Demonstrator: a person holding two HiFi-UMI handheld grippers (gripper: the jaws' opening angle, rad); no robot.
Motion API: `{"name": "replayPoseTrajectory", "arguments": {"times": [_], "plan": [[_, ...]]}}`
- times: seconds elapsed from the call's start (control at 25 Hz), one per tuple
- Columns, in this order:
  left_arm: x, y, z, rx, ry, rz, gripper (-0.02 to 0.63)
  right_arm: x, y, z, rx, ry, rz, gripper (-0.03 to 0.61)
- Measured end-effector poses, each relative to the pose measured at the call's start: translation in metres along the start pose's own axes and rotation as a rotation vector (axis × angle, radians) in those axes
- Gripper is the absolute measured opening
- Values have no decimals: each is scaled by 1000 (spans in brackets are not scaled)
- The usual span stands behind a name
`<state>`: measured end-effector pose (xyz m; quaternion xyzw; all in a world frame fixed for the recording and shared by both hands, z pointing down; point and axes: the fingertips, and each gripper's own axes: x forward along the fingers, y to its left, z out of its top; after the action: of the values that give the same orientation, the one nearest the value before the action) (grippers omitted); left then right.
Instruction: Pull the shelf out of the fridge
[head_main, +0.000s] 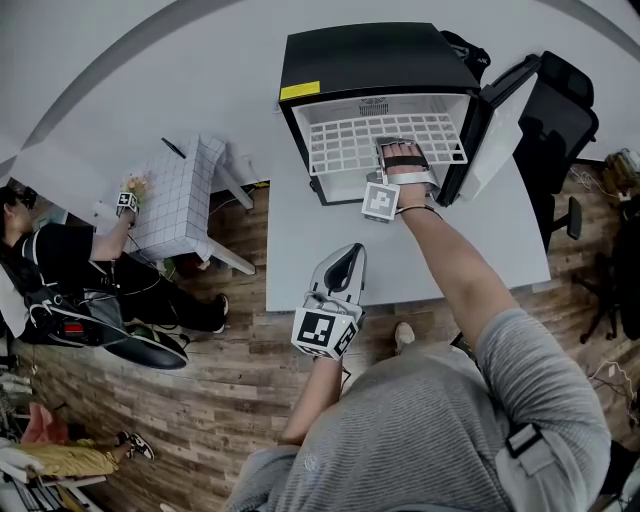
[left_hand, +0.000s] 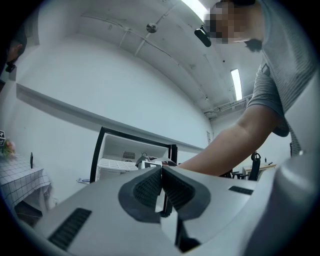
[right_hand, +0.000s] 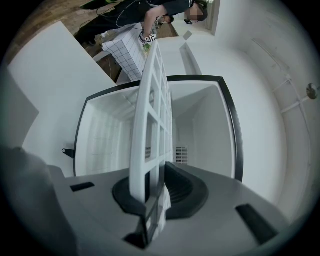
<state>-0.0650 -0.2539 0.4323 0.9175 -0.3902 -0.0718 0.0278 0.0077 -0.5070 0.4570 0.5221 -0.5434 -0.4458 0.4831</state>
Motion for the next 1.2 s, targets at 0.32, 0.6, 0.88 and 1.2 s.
{"name": "replayPoseTrajectory", "arguments": {"times": [0.32, 0.6, 0.88, 1.2], "plan": [[-5, -5, 4, 5, 0, -8, 12, -8, 1, -1, -6, 5, 4, 34], [-11, -10, 6, 9, 2, -14, 12, -16, 2, -1, -8, 9, 16, 34], [-21, -13, 7, 13, 1, -20, 12, -25, 2, 2, -10, 13, 3, 34], [-31, -13, 10, 19, 2, -11, 12, -35, 4, 0, -18, 13, 7, 34]]}}
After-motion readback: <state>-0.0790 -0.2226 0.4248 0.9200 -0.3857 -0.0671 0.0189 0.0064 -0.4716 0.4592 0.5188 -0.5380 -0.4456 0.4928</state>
